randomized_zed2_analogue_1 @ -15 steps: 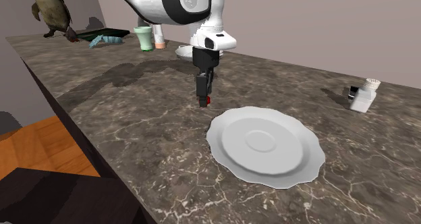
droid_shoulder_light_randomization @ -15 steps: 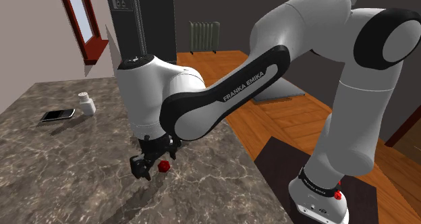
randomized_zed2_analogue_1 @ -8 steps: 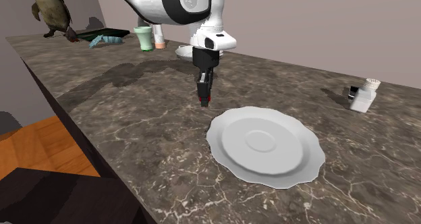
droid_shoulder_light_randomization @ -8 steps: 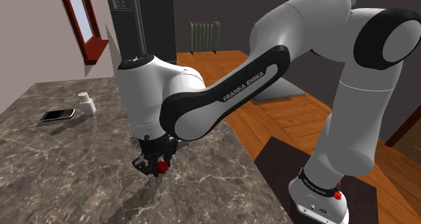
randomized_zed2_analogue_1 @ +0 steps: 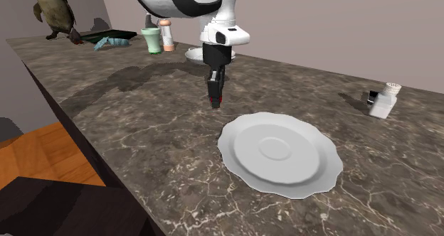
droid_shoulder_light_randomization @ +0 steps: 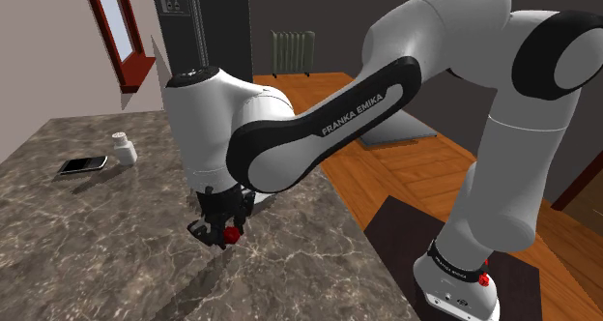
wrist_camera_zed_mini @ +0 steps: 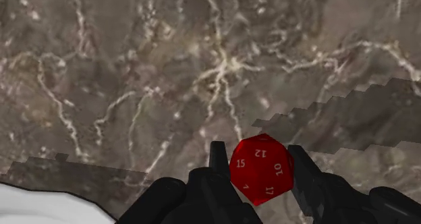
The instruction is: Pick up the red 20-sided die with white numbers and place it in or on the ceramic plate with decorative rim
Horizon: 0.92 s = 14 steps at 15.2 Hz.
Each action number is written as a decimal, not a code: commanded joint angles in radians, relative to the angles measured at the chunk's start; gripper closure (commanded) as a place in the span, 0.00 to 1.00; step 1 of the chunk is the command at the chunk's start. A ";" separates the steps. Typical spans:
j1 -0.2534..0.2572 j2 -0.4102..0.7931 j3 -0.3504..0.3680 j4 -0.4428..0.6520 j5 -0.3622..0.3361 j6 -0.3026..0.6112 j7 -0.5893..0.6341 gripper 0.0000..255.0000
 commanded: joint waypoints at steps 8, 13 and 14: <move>-0.006 -0.041 0.006 0.080 0.032 -0.111 -0.023 1.00; -0.008 -0.055 0.008 0.131 0.043 -0.173 -0.032 1.00; -0.021 -0.057 -0.002 0.129 0.045 -0.172 -0.056 1.00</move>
